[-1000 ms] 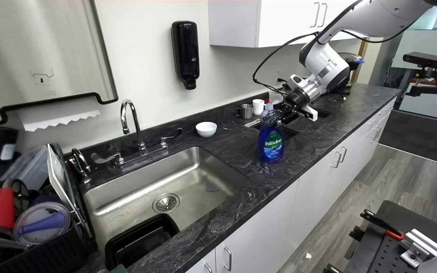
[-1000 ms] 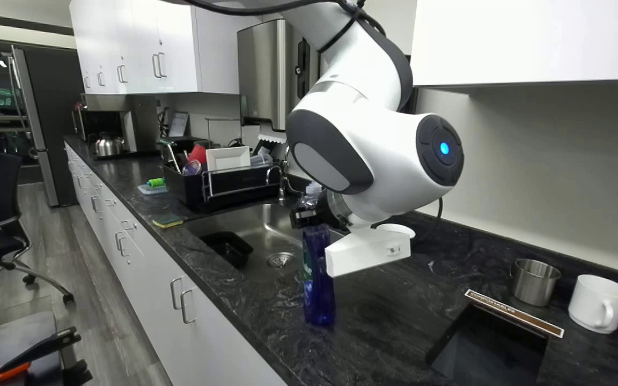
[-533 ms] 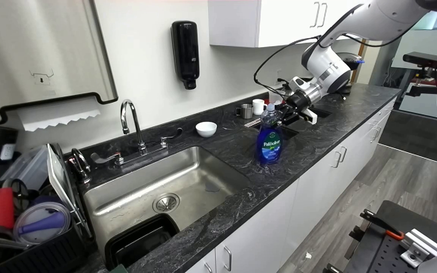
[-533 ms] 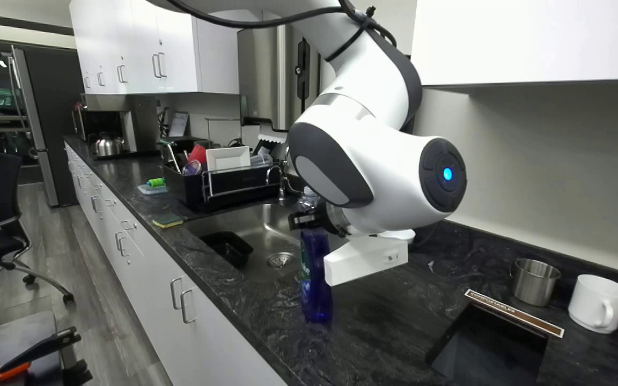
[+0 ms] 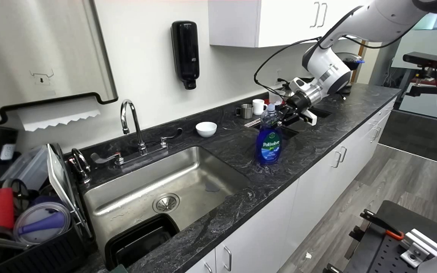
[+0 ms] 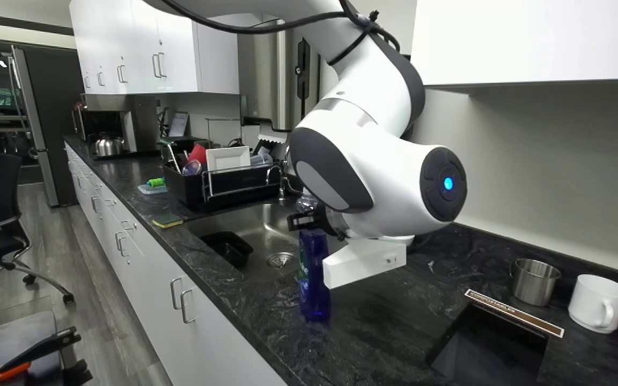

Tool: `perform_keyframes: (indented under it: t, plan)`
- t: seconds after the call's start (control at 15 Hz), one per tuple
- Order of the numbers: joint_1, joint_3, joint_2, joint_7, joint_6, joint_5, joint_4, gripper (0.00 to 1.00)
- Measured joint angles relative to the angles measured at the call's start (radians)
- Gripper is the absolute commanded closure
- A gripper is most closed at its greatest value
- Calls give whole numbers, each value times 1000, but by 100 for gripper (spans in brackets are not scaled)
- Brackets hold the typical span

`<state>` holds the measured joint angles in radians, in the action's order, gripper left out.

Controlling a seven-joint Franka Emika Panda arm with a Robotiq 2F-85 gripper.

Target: Pour some of the soap in the sink

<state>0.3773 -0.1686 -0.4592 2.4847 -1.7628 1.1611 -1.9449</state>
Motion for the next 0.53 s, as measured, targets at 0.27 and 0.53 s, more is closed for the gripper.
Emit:
perform_keyframes:
  t: [0.27, 0.53]
  plan:
    - [1, -4, -8, 10, 12, 16, 0, 64]
    - [7, -12, -22, 30, 38, 47, 1, 64]
